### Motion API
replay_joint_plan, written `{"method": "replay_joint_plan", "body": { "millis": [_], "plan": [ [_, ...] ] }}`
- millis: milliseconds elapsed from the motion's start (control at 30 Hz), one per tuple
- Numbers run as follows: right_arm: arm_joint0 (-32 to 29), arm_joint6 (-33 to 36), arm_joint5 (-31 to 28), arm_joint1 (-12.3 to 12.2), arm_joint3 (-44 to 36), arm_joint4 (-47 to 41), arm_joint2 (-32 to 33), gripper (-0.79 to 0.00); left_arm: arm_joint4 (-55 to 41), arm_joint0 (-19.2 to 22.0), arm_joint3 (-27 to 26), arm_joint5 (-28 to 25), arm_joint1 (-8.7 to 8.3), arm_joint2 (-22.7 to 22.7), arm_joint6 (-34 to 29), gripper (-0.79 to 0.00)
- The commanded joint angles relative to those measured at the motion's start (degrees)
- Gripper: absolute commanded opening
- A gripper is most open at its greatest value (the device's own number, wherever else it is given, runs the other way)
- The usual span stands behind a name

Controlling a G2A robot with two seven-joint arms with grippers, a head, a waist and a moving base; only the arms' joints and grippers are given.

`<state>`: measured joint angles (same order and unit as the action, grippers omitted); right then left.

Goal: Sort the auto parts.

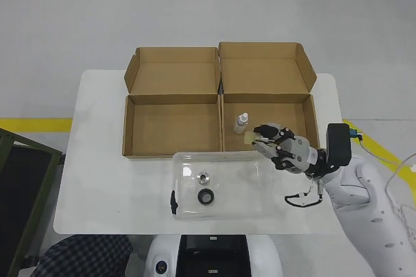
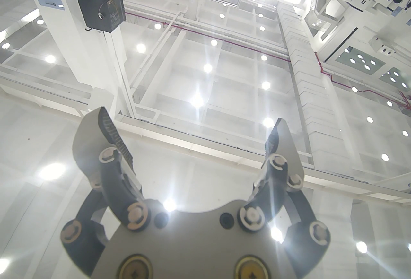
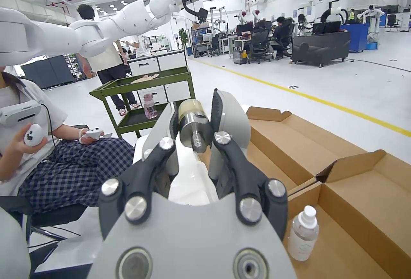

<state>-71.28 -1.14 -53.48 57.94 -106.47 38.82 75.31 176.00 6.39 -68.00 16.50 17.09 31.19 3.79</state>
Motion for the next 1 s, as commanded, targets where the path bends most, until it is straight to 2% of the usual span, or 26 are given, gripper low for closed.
{"method": "replay_joint_plan", "body": {
  "millis": [0, 333, 667, 967],
  "plan": [
    [0.0, 0.3, 0.1, 0.0, -0.2, 0.1, 0.0, -0.785, 0.0, 0.0, 0.0, 0.0, 0.00, 0.0, 0.0, 0.000],
    [-0.6, 3.2, 3.3, 0.1, -2.2, 4.0, 0.8, -0.785, 0.0, 0.0, 0.0, 0.0, 0.00, 0.0, 0.0, 0.000],
    [-1.4, 8.6, 7.5, -0.1, -4.7, 13.7, 1.4, -0.785, 0.0, 0.0, 0.0, 0.0, 0.00, 0.0, 0.0, 0.000],
    [-2.4, 14.3, 13.5, -0.4, -4.3, 21.2, 3.3, -0.785, 0.0, 0.0, 0.0, 0.0, 0.00, 0.0, 0.0, 0.000]
  ]
}}
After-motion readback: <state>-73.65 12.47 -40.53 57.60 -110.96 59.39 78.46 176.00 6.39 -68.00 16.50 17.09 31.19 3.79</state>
